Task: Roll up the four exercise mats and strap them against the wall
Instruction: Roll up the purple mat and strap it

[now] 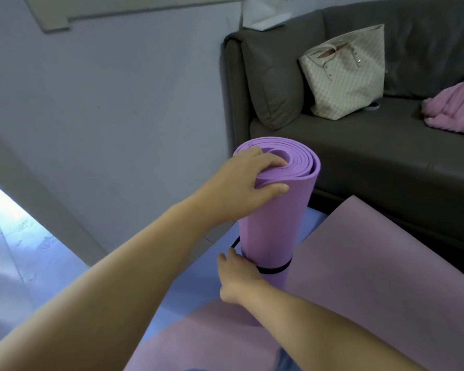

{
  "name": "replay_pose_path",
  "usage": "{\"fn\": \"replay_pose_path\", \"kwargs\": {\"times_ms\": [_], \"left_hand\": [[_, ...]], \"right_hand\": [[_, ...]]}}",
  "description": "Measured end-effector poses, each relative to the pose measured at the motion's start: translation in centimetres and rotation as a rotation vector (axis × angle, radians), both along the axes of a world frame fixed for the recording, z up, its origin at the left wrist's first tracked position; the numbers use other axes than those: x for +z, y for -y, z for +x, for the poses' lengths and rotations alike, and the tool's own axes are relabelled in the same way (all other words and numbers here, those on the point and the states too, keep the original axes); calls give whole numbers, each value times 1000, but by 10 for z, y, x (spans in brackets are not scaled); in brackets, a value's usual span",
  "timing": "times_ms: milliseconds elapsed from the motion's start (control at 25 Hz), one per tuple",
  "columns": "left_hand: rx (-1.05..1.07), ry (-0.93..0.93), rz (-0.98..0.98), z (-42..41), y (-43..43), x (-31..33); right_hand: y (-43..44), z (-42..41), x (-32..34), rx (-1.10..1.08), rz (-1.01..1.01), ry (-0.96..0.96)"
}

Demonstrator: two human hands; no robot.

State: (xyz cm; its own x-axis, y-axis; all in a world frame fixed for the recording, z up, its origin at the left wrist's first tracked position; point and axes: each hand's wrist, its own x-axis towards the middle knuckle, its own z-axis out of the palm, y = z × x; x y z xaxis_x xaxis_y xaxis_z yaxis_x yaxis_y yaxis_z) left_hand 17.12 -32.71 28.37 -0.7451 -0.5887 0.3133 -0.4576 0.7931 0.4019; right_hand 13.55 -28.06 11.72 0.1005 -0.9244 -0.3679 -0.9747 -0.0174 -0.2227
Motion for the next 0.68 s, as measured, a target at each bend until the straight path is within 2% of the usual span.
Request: {"fn": "replay_pose_path", "kwargs": {"times_ms": [160, 240, 320, 440, 480, 560, 600, 640, 680], "left_hand": [[-2, -23, -9, 5, 6, -3], [-9, -24, -23, -1, 7, -4], [-22, -17, -38, -5, 9, -3], [-45, -39, -49, 0, 15, -4], [-42, -60, -51, 3, 17, -5], [-28, -106, -54, 10, 20, -9], [-24, -130, -65, 12, 19, -12], [-22, -155, -78, 12, 17, -16], [-21, -184, -83, 12, 13, -19]], "right_hand": [[-22, -19, 11, 137, 19, -72], [-27, -22, 22, 178, -53, -92], [-30, -27, 33, 243, -169, -9], [-45, -59, 56, 314, -284, 224], [-51, -76, 70, 304, -444, 271], [-61, -112, 101, 223, -957, 349], [-62, -128, 117, 163, -1128, 388], [-59, -140, 135, 125, -1225, 381], [-53, -149, 151, 124, -1221, 343]]}}
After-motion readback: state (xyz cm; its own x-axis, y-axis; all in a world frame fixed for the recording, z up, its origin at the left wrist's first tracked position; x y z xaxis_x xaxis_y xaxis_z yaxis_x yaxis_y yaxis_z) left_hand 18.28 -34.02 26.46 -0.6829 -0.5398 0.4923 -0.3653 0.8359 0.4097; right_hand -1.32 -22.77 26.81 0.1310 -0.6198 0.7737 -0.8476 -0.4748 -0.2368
